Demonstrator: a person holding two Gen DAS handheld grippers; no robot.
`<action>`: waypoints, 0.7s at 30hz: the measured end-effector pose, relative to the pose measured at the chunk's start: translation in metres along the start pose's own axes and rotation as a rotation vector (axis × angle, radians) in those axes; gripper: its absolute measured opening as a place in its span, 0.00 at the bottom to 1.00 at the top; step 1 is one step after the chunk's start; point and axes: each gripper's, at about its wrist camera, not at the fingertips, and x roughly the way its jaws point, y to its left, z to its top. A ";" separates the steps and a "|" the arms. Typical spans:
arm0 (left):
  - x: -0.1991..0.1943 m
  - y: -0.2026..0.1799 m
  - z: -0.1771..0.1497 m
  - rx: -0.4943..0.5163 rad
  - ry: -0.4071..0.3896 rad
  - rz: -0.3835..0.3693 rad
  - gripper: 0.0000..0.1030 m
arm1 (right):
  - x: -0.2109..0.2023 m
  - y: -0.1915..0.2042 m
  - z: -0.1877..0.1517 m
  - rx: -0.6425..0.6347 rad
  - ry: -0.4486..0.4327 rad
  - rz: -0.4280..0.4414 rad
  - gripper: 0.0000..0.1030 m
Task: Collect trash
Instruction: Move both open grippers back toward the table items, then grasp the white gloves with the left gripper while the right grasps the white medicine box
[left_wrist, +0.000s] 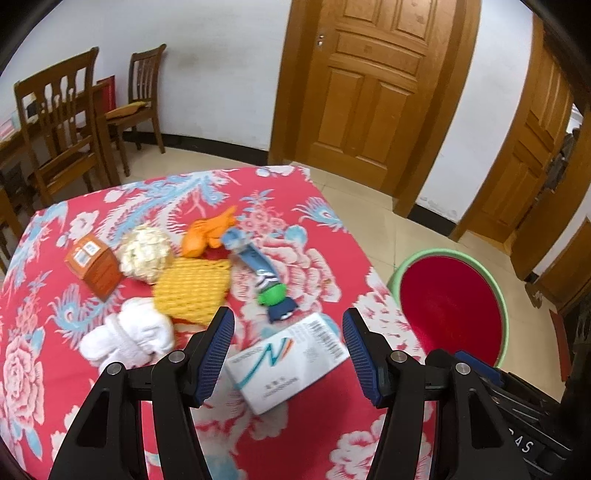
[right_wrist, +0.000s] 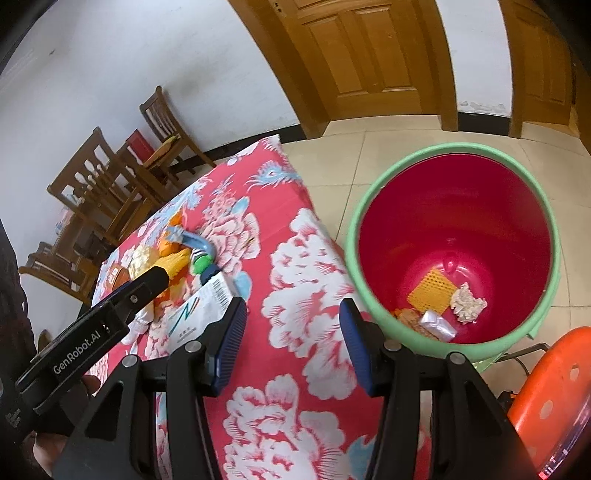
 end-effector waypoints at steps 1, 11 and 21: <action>-0.001 0.003 0.000 -0.003 -0.001 0.003 0.61 | 0.001 0.002 0.000 -0.003 0.004 0.004 0.53; -0.010 0.051 -0.006 -0.072 -0.012 0.057 0.61 | 0.016 0.030 -0.009 -0.057 0.043 0.026 0.53; -0.009 0.105 -0.021 -0.149 0.009 0.127 0.61 | 0.028 0.052 -0.017 -0.097 0.077 0.034 0.54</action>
